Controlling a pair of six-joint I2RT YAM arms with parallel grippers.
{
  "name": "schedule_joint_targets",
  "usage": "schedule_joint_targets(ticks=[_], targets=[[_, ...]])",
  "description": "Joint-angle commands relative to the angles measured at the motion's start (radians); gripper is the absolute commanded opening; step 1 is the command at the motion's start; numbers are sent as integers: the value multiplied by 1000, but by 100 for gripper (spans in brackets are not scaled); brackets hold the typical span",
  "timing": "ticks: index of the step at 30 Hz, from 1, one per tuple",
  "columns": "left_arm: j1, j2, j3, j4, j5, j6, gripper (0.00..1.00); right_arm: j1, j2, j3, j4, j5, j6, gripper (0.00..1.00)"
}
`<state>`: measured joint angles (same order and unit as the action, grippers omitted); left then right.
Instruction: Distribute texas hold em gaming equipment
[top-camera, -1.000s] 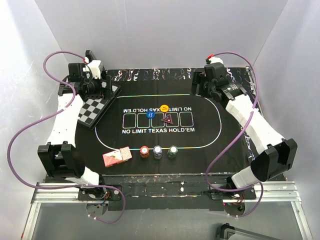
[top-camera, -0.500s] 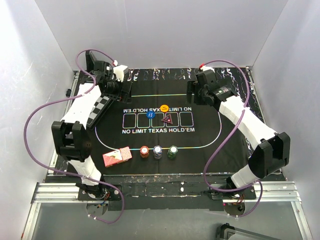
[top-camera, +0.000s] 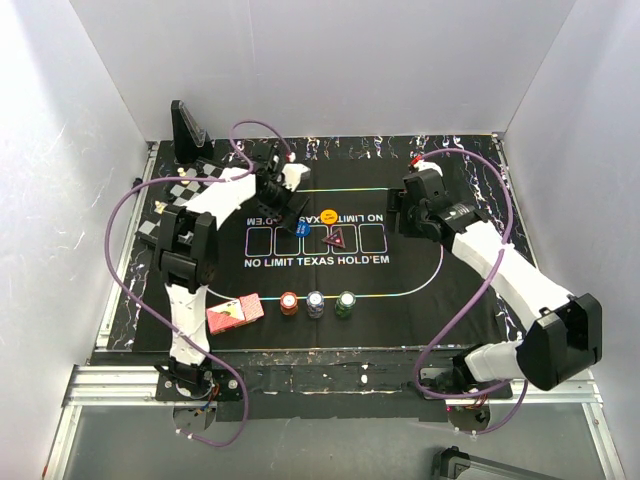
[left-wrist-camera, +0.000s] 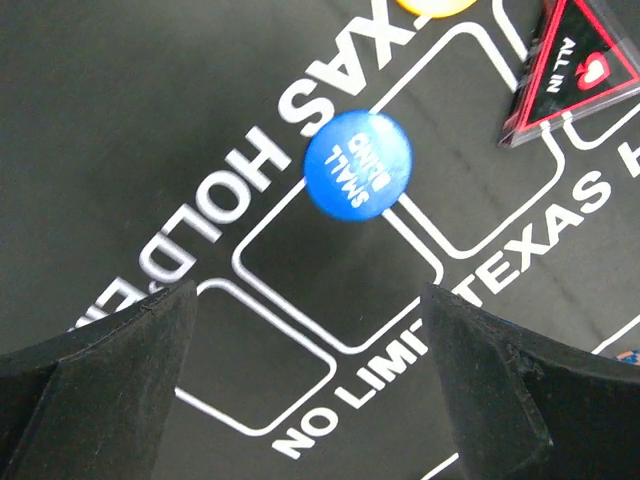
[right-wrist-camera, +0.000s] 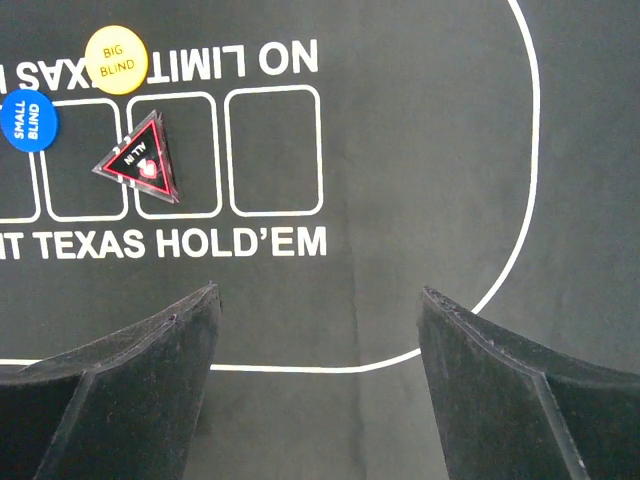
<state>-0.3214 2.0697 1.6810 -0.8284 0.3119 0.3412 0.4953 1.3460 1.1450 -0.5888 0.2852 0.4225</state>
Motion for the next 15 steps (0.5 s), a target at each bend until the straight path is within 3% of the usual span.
schedule_joint_targets(ticks=[1, 15], targets=[[-60, 7, 94, 52, -20, 25, 93, 3, -50, 1, 18, -3, 10, 85], [-127, 141, 186, 55, -37, 45, 88, 2, -107, 5, 14, -32, 41, 81]])
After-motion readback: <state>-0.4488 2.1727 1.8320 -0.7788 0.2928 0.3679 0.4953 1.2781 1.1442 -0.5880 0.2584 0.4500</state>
